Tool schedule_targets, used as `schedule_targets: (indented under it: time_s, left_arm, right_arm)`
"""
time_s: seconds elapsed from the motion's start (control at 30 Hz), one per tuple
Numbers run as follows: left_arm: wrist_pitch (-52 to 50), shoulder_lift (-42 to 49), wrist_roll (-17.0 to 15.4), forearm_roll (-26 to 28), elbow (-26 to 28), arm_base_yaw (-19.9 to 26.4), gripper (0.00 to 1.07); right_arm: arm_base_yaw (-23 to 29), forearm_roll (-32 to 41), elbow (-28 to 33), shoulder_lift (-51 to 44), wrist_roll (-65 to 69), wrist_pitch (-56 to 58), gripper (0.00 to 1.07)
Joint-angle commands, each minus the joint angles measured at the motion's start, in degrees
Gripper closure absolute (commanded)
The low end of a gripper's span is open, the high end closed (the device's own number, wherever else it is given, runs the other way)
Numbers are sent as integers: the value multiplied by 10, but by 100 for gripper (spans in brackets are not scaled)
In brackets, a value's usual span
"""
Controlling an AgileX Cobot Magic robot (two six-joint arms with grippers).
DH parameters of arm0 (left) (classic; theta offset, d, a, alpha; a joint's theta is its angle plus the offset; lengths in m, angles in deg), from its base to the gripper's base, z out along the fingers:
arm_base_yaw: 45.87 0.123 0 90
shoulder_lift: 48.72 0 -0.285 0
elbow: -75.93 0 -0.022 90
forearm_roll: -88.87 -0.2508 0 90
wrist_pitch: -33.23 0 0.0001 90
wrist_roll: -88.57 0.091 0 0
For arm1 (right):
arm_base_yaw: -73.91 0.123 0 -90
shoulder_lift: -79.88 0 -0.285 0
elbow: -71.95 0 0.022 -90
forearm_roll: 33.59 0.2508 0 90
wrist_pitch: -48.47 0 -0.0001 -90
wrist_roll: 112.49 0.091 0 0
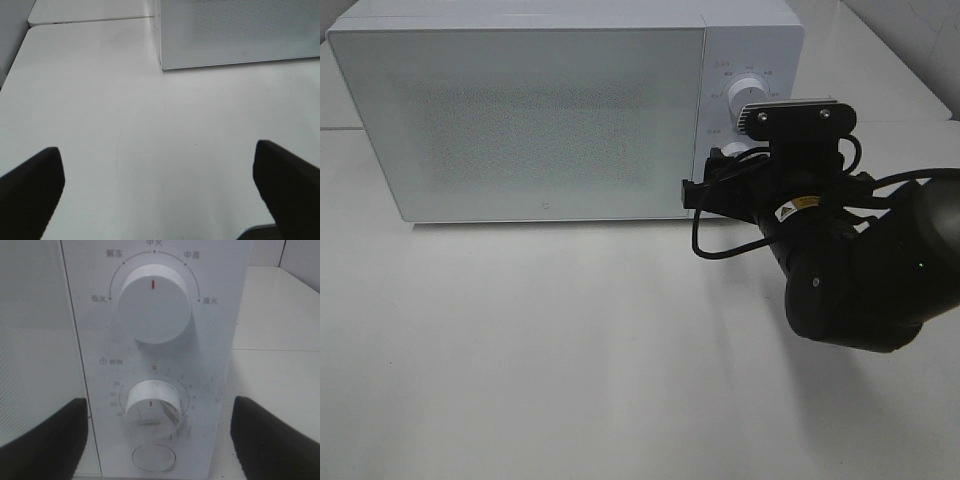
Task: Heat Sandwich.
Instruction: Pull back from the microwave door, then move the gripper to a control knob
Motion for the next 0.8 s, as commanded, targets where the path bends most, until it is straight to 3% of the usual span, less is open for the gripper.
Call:
schedule_targets:
  time_s: [0.03, 0.5, 0.8]
  left_arm:
    - [1, 14, -1, 3, -2, -1, 9]
    - [1, 15, -1, -1, -2, -1, 9]
    - [1, 15, -1, -3, -2, -1, 9]
  right_arm:
    - [-8, -13, -13, 6, 5, 3, 31]
    - [-18, -26, -72, 62, 5, 22, 31]
    - [-25, -28, -73, 65, 5, 23, 32]
